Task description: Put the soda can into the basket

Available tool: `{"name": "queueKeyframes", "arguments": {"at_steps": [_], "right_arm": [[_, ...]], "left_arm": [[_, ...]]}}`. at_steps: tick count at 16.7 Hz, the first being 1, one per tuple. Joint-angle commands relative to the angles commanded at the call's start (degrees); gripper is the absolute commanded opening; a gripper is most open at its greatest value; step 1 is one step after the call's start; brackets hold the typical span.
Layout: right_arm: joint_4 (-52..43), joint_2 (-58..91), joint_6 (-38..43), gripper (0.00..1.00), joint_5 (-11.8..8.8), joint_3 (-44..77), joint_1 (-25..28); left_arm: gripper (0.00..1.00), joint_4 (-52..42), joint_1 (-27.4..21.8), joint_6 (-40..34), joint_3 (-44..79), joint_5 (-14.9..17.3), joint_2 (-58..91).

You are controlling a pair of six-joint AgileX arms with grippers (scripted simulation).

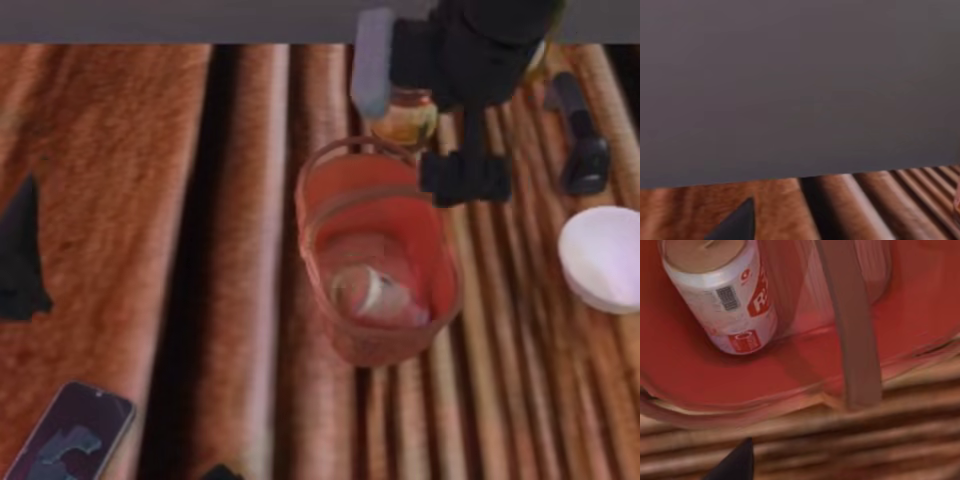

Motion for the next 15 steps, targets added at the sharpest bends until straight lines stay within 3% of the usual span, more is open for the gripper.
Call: {"name": "queueKeyframes", "arguments": {"at_steps": [3,6,15], "right_arm": [[-7.48,11.22,-5.14,1.00,0.21,12.52,3.18],[-11.95,17.57,-8.39,1.00,0.43,20.13,5.18],[-12.29,18.82,-9.36,1.00,0.51,21.08,5.61]], "left_arm": [[1.00,-5.28,1.31,0.99,-7.06,-6.58,-12.41],[1.00,-8.76,2.11,1.74,-11.81,-10.80,-19.74],[1.00,-9.76,2.32,1.98,-13.19,-11.98,-21.76]]}}
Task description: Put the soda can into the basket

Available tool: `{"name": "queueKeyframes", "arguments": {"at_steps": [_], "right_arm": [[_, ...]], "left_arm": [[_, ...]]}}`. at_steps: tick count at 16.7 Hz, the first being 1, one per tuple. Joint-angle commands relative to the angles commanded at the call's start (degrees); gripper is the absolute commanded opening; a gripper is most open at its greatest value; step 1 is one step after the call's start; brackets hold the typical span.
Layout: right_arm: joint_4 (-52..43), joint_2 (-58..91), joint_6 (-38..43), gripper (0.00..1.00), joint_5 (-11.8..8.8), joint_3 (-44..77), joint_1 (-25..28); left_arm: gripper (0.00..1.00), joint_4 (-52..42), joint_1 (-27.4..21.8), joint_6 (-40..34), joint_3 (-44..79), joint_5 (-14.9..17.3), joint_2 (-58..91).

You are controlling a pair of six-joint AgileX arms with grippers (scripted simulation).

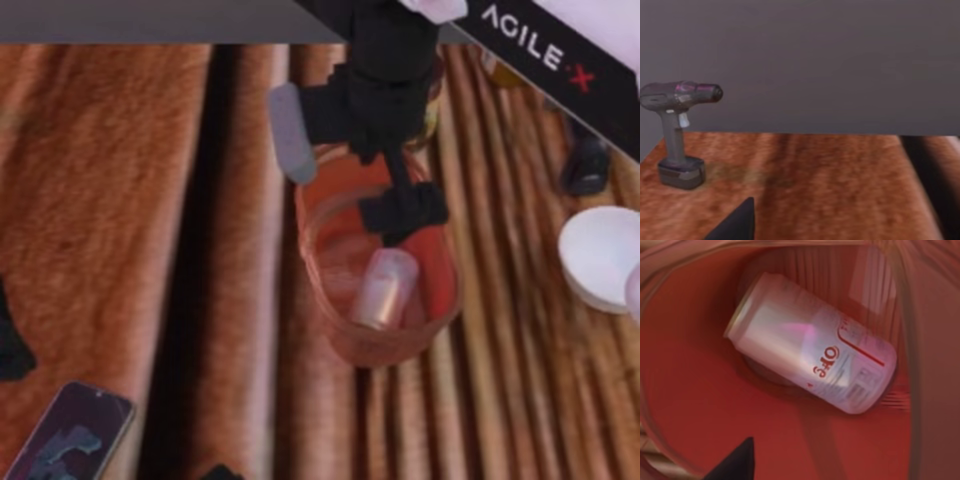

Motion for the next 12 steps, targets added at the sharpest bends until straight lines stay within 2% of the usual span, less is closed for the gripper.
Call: {"name": "queueKeyframes", "arguments": {"at_steps": [5,9,12], "right_arm": [[5.06,-1.80,0.06,1.00,-0.02,-6.93,0.16],[5.63,-1.99,0.07,1.00,-0.02,-7.66,0.17],[5.63,-1.99,0.07,0.77,-0.02,-7.66,0.17]], "left_arm": [[1.00,0.00,0.00,0.00,0.00,0.00,0.00],[1.00,0.00,0.00,0.00,0.00,0.00,0.00],[1.00,0.00,0.00,0.00,0.00,0.00,0.00]]}}
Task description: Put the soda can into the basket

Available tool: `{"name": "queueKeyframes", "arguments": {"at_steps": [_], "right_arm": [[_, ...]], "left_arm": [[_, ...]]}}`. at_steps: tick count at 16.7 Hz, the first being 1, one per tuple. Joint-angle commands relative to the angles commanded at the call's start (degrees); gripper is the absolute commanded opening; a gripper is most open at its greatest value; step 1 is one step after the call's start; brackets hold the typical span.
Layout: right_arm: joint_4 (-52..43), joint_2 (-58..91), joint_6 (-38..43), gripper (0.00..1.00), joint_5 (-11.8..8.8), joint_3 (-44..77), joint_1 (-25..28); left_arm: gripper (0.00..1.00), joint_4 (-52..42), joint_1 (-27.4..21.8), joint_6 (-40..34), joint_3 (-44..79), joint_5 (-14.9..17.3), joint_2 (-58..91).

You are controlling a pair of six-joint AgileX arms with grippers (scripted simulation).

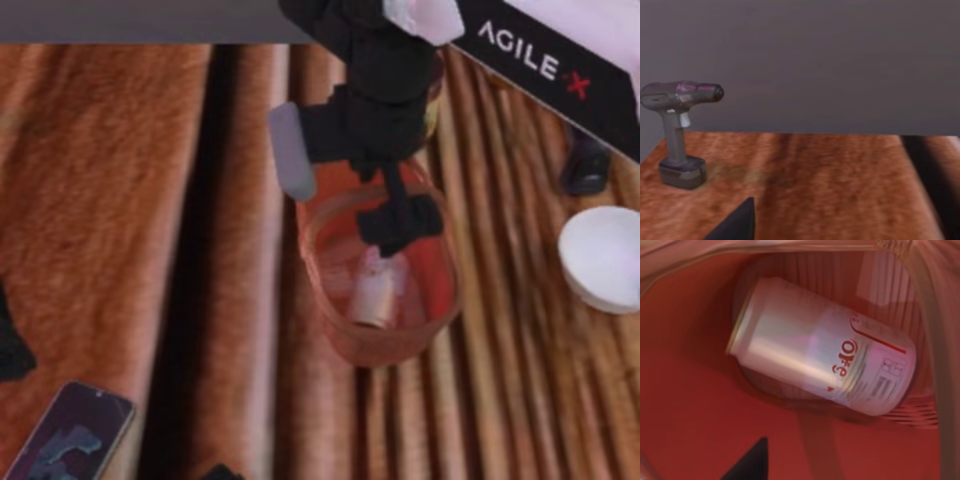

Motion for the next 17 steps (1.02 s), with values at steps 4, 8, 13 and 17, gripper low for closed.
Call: {"name": "queueKeyframes", "arguments": {"at_steps": [4,8,13,17], "right_arm": [[0.00,0.00,0.00,0.47,0.00,0.00,0.00],[0.00,0.00,0.00,0.17,0.00,0.00,0.00],[0.00,0.00,0.00,0.00,0.00,0.00,0.00],[0.00,0.00,0.00,0.00,0.00,0.00,0.00]], "left_arm": [[1.00,0.00,0.00,0.00,0.00,0.00,0.00],[1.00,0.00,0.00,0.00,0.00,0.00,0.00],[1.00,0.00,0.00,0.00,0.00,0.00,0.00],[1.00,0.00,0.00,0.00,0.00,0.00,0.00]]}}
